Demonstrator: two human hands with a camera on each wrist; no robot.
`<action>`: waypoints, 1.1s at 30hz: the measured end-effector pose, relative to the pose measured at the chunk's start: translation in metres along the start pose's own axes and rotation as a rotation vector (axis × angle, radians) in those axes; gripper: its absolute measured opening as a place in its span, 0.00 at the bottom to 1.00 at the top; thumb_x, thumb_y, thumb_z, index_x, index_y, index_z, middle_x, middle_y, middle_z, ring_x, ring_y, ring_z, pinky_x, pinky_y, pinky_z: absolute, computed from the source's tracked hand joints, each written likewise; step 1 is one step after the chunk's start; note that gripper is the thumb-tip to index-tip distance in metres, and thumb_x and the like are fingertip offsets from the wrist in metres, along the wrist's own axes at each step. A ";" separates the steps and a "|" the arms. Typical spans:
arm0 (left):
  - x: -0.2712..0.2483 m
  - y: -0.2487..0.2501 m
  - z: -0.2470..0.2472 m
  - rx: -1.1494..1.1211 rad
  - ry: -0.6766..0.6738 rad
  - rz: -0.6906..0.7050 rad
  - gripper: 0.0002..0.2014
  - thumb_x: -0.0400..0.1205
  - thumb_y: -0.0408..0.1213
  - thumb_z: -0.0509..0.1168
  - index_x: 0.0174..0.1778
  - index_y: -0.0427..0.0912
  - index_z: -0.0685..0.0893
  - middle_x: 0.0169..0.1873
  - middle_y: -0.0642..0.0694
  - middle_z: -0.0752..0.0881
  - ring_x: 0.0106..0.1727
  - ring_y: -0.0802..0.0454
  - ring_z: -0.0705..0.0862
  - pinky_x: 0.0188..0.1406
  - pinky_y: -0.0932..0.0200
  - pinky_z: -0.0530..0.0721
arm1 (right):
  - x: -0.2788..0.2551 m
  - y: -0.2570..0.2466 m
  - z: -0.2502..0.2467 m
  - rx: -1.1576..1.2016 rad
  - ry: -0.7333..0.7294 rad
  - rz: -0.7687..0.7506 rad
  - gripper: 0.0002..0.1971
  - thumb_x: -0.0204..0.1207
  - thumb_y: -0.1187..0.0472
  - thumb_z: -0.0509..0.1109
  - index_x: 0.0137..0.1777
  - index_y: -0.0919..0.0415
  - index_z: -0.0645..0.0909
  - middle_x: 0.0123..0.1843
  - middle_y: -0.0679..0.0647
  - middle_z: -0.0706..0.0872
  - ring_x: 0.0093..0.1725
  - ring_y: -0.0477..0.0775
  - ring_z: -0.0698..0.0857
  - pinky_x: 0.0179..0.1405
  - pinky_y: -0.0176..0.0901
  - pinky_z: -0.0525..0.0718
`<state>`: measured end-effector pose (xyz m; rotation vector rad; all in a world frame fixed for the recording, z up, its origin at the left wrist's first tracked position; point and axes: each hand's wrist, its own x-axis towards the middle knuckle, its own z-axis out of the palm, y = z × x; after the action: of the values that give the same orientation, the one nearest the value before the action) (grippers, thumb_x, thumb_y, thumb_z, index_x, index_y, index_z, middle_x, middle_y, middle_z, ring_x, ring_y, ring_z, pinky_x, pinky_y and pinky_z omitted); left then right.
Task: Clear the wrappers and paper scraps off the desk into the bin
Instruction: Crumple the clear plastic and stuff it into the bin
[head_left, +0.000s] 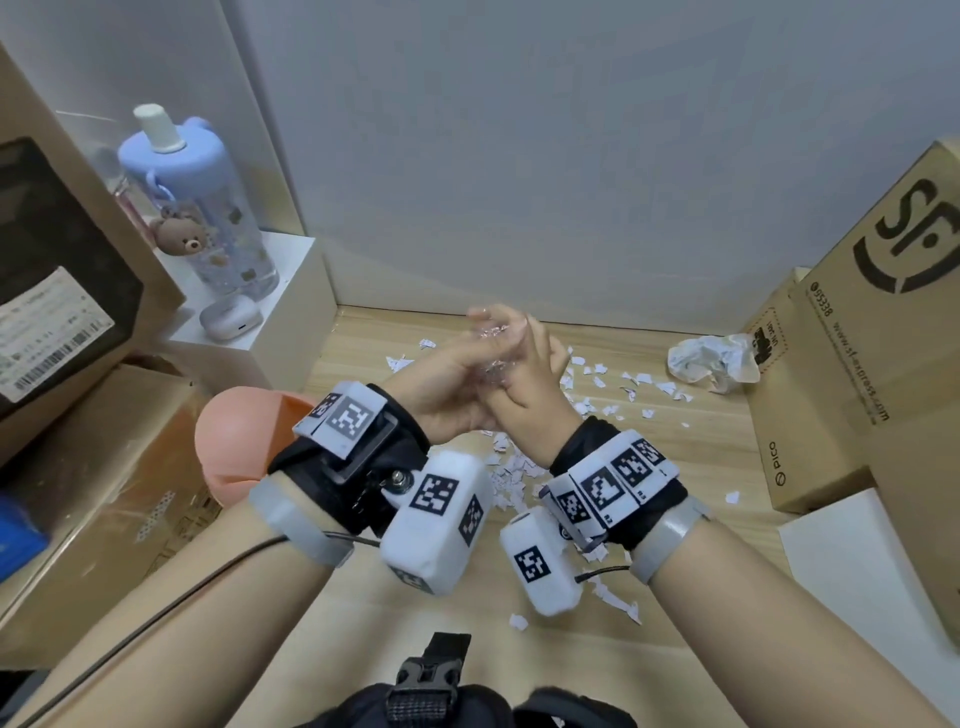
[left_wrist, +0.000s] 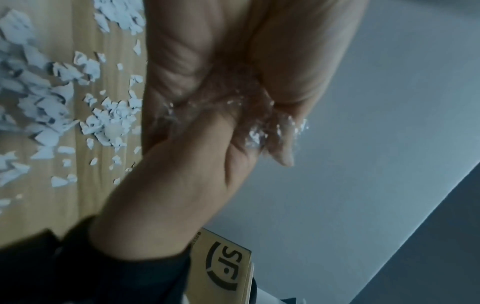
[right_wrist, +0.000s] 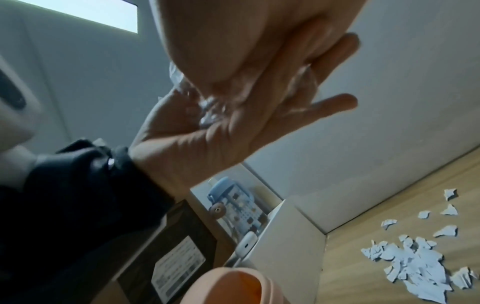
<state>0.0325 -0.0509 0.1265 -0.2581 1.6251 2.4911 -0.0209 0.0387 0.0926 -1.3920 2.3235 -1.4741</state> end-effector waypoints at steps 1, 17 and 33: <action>0.000 0.000 0.001 0.006 0.029 -0.005 0.12 0.81 0.46 0.57 0.47 0.40 0.77 0.37 0.49 0.83 0.35 0.55 0.81 0.30 0.63 0.82 | 0.001 0.002 -0.002 -0.021 -0.019 0.020 0.27 0.65 0.56 0.54 0.68 0.57 0.70 0.64 0.47 0.74 0.66 0.39 0.62 0.72 0.58 0.60; 0.002 -0.005 -0.017 -0.024 0.475 -0.006 0.13 0.84 0.38 0.51 0.32 0.47 0.70 0.14 0.56 0.65 0.12 0.62 0.57 0.09 0.72 0.53 | 0.006 -0.001 -0.042 0.358 -0.344 0.091 0.43 0.63 0.61 0.76 0.76 0.45 0.59 0.79 0.40 0.60 0.77 0.36 0.59 0.76 0.39 0.64; -0.002 0.002 -0.013 -0.328 0.448 0.099 0.09 0.85 0.31 0.46 0.54 0.45 0.69 0.36 0.43 0.84 0.12 0.60 0.68 0.09 0.73 0.55 | -0.001 0.003 -0.021 -0.137 -0.343 -0.143 0.28 0.78 0.51 0.58 0.77 0.51 0.58 0.80 0.42 0.56 0.80 0.40 0.48 0.78 0.43 0.36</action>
<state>0.0348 -0.0639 0.1233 -0.8488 1.3709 2.9266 -0.0326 0.0547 0.1013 -1.7203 2.1799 -1.0172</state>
